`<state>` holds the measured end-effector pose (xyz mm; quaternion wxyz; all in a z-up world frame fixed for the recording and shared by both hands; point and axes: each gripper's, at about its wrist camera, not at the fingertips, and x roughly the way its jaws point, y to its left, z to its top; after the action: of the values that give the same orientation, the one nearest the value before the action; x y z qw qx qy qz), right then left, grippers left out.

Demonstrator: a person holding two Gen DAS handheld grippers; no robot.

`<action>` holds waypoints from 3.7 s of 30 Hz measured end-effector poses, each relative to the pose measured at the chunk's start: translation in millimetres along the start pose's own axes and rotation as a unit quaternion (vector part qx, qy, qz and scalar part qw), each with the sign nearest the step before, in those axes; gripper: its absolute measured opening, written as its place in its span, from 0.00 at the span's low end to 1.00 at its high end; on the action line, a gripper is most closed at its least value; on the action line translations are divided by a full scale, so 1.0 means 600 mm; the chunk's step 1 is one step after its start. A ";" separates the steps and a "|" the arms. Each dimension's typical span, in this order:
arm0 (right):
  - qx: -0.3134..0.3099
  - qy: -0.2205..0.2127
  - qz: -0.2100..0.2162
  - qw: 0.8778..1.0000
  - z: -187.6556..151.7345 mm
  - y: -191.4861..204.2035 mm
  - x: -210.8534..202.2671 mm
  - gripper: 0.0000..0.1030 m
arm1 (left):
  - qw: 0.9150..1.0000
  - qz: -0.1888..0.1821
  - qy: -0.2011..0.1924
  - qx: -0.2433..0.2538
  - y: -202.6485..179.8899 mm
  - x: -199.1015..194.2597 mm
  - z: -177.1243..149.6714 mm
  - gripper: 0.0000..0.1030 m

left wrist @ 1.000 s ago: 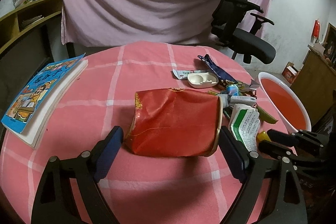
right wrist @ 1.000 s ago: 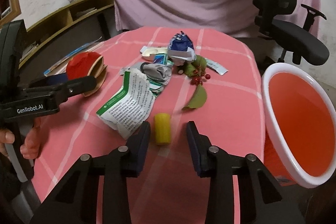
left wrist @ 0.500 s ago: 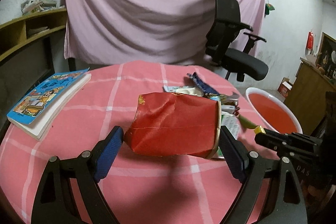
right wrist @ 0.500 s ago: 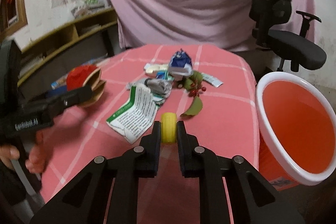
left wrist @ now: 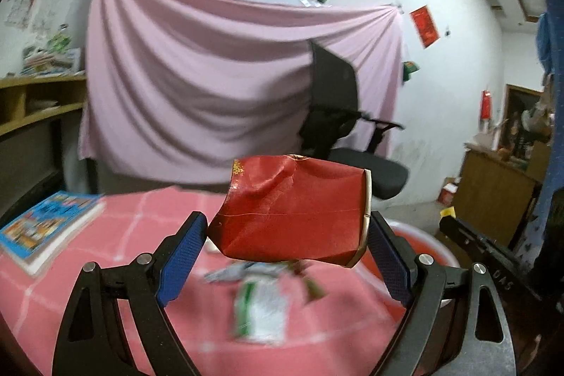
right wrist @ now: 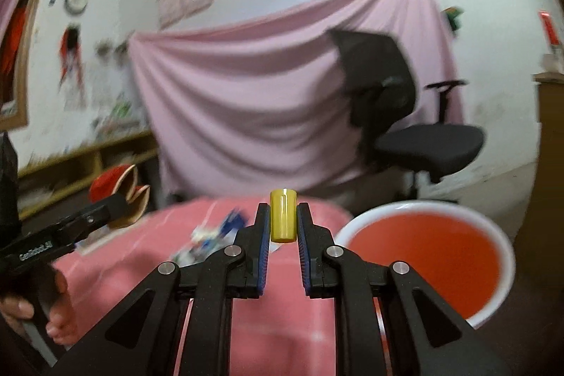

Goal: Collect trash
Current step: 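Carry both items over the orange bucket and open both tools to drop them, then move both open tools back over the trash on the table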

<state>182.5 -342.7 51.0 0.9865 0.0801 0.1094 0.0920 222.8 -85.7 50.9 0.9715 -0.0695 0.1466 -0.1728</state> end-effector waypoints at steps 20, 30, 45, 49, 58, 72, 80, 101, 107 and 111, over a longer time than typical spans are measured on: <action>0.136 0.084 -0.093 0.983 -0.033 -0.201 0.042 0.13 | 0.977 -0.071 0.202 -0.021 -0.171 0.271 0.001 0.84; 0.187 0.142 -0.096 0.967 -0.064 -0.240 0.057 0.13 | 0.966 -0.071 0.246 -0.020 -0.179 0.307 -0.038 0.85; 0.142 0.116 -0.082 0.980 -0.046 -0.200 0.047 0.33 | 0.991 -0.013 0.130 0.005 -0.140 0.203 -0.007 0.85; 0.110 0.083 -0.071 0.988 -0.029 -0.166 0.036 0.46 | 0.997 0.007 0.077 0.018 -0.120 0.149 -0.001 0.92; 0.051 0.000 -0.032 0.998 0.010 -0.075 0.015 0.84 | 0.998 0.064 -0.011 0.012 -0.045 0.063 0.009 0.98; -0.003 -0.069 -0.002 0.998 0.015 0.020 0.010 1.00 | 0.984 0.154 -0.090 0.015 0.070 -0.050 -0.046 0.98; -0.056 -0.070 0.008 0.996 0.004 0.067 0.022 1.00 | 0.983 0.158 -0.093 0.016 0.093 -0.060 -0.070 0.98; -0.027 0.121 0.043 0.991 -0.036 0.049 0.132 0.80 | 0.989 0.061 0.130 -0.027 0.124 0.053 -0.073 0.97; -0.006 0.194 0.064 0.979 -0.048 0.038 0.171 0.62 | 0.979 0.011 0.201 -0.027 0.116 0.099 -0.081 0.88; 0.000 0.224 0.067 0.972 -0.056 0.037 0.184 0.53 | 0.968 -0.017 0.245 -0.044 0.119 0.128 -0.089 0.71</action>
<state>277.1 -294.8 0.1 0.9284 0.0644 0.3223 0.1732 297.9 -50.9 -33.2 0.8988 -0.0702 0.3865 -0.1946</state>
